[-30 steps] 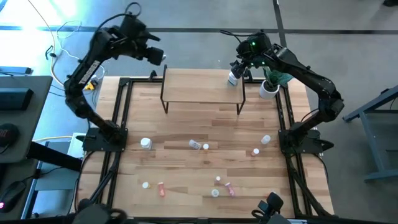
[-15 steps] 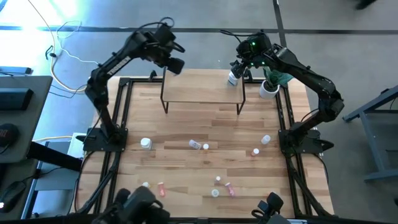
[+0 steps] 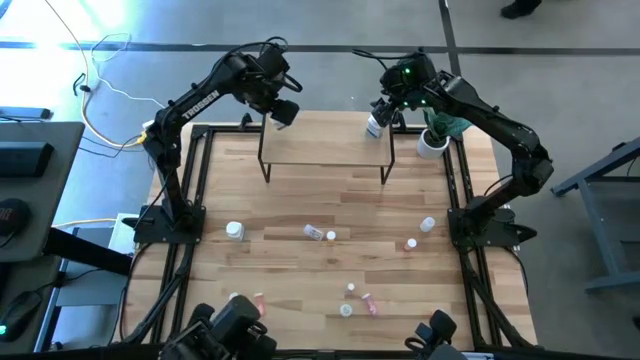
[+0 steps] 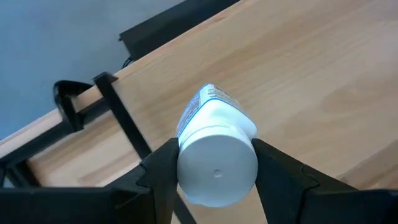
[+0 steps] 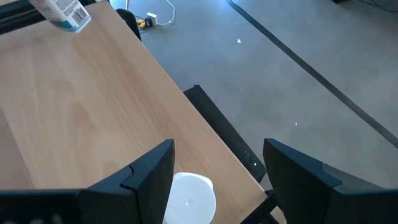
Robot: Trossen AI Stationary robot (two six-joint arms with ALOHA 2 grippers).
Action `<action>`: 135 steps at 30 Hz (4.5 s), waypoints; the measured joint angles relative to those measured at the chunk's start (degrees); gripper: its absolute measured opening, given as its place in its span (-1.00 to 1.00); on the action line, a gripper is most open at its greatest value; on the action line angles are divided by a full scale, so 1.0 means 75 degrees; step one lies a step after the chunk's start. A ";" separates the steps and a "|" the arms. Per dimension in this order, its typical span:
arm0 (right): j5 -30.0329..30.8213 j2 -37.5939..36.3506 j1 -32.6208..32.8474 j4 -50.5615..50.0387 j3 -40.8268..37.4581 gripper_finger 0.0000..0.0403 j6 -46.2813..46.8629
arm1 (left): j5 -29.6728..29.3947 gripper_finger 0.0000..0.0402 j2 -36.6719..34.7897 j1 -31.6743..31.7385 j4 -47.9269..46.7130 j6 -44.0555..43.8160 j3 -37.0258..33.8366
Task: Pick and place medicine bottles onto shelf by color
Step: Put the top white and blue pill bottle on the shelf, then put the top orange pill bottle on the shelf
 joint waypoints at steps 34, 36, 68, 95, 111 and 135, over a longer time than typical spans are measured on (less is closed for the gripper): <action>0.0003 0.0000 -0.0003 -0.0256 0.0000 0.17 -0.0030 | 0.0114 0.04 0.0360 0.0012 -0.0126 0.0203 -0.0007; 0.0003 0.0000 -0.0003 -0.0256 0.0000 0.17 -0.0031 | 0.0114 0.10 0.0364 0.0012 -0.0125 0.0263 -0.0009; -0.0478 -0.0328 0.0686 -0.1102 0.0002 0.17 0.0984 | 0.0023 0.33 -0.1085 -0.0141 -0.0055 0.1618 -0.0006; -0.0742 -0.0332 0.4300 -0.1046 -0.1088 0.17 0.3202 | 0.1379 0.33 -0.5174 -0.3045 0.3938 0.0129 -0.6206; 0.0884 -0.0326 0.6553 0.3442 -0.3628 0.17 0.3241 | 0.0483 0.33 -0.5683 -0.4717 0.4450 -0.0701 -0.7805; 0.1361 0.1354 0.7003 0.6593 -0.4960 0.17 0.3399 | 0.0000 0.33 -0.5674 -0.5539 0.4149 -0.1201 -0.7839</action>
